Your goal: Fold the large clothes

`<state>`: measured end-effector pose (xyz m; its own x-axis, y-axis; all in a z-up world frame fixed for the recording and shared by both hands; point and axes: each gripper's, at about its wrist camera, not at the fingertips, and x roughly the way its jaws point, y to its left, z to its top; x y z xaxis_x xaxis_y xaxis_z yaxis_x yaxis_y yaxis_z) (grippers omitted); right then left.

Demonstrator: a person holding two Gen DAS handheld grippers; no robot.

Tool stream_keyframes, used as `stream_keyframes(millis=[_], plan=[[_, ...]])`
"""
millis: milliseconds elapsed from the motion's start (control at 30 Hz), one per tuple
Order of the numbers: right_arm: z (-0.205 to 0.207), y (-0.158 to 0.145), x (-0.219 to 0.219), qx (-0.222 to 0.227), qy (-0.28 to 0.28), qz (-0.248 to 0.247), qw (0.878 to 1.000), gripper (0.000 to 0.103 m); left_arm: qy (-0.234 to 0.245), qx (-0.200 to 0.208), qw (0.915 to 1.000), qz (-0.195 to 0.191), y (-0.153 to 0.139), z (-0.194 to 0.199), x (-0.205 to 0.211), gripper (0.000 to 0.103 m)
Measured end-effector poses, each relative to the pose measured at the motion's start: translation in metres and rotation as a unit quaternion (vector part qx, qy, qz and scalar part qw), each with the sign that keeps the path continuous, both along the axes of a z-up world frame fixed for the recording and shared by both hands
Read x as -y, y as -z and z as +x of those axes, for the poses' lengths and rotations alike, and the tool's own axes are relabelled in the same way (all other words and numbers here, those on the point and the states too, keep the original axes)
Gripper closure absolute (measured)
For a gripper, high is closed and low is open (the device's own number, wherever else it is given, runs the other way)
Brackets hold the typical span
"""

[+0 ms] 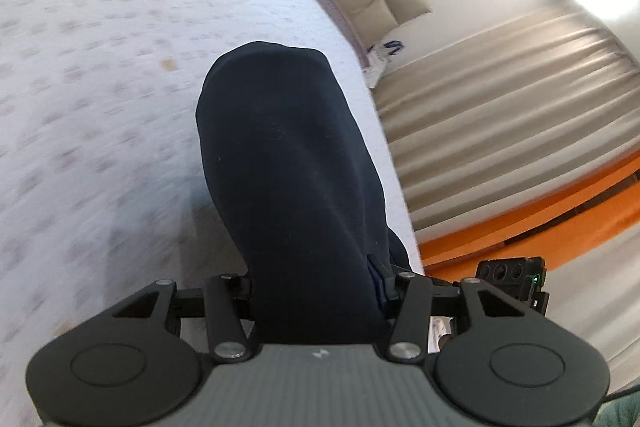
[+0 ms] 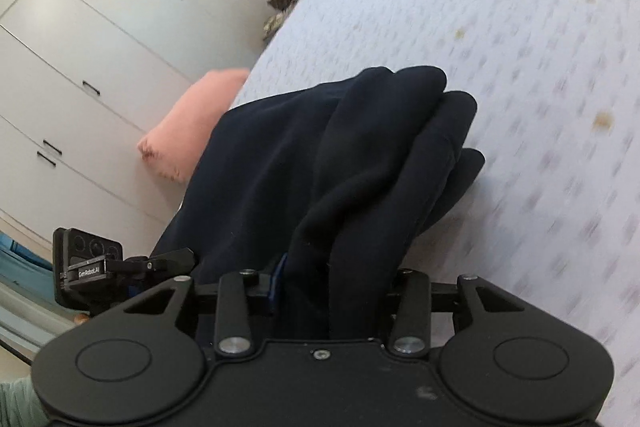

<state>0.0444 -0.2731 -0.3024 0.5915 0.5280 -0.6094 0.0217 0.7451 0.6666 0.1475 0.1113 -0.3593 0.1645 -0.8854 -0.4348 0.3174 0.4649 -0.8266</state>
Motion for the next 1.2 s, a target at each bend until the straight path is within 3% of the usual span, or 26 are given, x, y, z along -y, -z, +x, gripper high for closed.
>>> stream_keyframes(millis=[100, 200, 300, 367, 433, 467, 533, 633, 700, 733, 767, 800, 900, 1033, 1100, 1200], plan=[[-0.006, 0.020, -0.039, -0.019, -0.005, -0.018, 1.000, 0.053, -0.012, -0.018, 0.9996, 0.016, 0.019, -0.016, -0.032, 0.052], [-0.012, 0.049, -0.060, -0.038, 0.007, -0.048, 0.998, 0.052, -0.039, -0.058, 0.9973, 0.023, 0.065, -0.023, -0.056, 0.044], [-0.021, 0.062, -0.057, -0.056, 0.047, -0.034, 0.997, 0.040, -0.067, -0.095, 0.9931, -0.018, 0.094, -0.021, -0.067, 0.040], [-0.022, 0.049, -0.054, -0.073, 0.064, -0.042, 0.994, 0.034, -0.066, -0.096, 0.9932, -0.009, 0.087, -0.020, -0.072, 0.041], [-0.027, 0.022, -0.056, -0.070, 0.082, -0.082, 0.991, 0.033, -0.058, -0.058, 0.9961, 0.031, 0.064, -0.022, -0.080, 0.041], [-0.032, 0.009, -0.056, -0.066, 0.088, -0.104, 0.988, 0.025, -0.053, -0.033, 0.9961, 0.063, 0.050, -0.024, -0.084, 0.042], [-0.045, -0.020, -0.065, -0.039, 0.095, -0.137, 0.985, 0.019, -0.049, 0.034, 0.9911, 0.119, 0.018, -0.031, -0.087, 0.042], [-0.046, -0.040, -0.096, 0.012, 0.081, -0.187, 0.979, 0.021, -0.026, 0.112, 0.9838, 0.137, -0.022, -0.042, -0.075, 0.042], [-0.033, -0.033, -0.124, 0.017, 0.058, -0.255, 0.965, 0.031, -0.004, 0.139, 0.9819, 0.129, -0.033, -0.052, -0.056, 0.043], [-0.029, -0.025, -0.135, 0.022, 0.043, -0.281, 0.958, 0.057, 0.013, 0.149, 0.9804, 0.128, -0.033, -0.059, -0.047, 0.044], [-0.027, -0.016, -0.142, 0.019, 0.029, -0.295, 0.955, 0.089, 0.025, 0.152, 0.9797, 0.129, -0.029, -0.065, -0.045, 0.047], [-0.026, -0.005, -0.146, 0.015, 0.020, -0.300, 0.954, 0.098, 0.040, 0.148, 0.9796, 0.131, -0.023, -0.074, -0.041, 0.053], [-0.035, 0.022, -0.146, 0.008, 0.028, -0.308, 0.951, 0.103, 0.056, 0.154, 0.9753, 0.148, -0.007, -0.096, -0.038, 0.061], [-0.060, 0.008, -0.142, -0.016, 0.060, -0.322, 0.945, 0.103, 0.057, 0.114, 0.9802, 0.152, -0.003, -0.112, -0.058, 0.070], [-0.078, -0.006, -0.151, -0.012, 0.054, -0.334, 0.941, 0.092, 0.058, 0.115, 0.9774, 0.167, -0.010, -0.122, -0.065, 0.070], [-0.095, -0.009, -0.169, -0.025, 0.014, -0.304, 0.952, 0.091, 0.060, 0.129, 0.9677, 0.208, -0.013, -0.133, -0.058, 0.070]])
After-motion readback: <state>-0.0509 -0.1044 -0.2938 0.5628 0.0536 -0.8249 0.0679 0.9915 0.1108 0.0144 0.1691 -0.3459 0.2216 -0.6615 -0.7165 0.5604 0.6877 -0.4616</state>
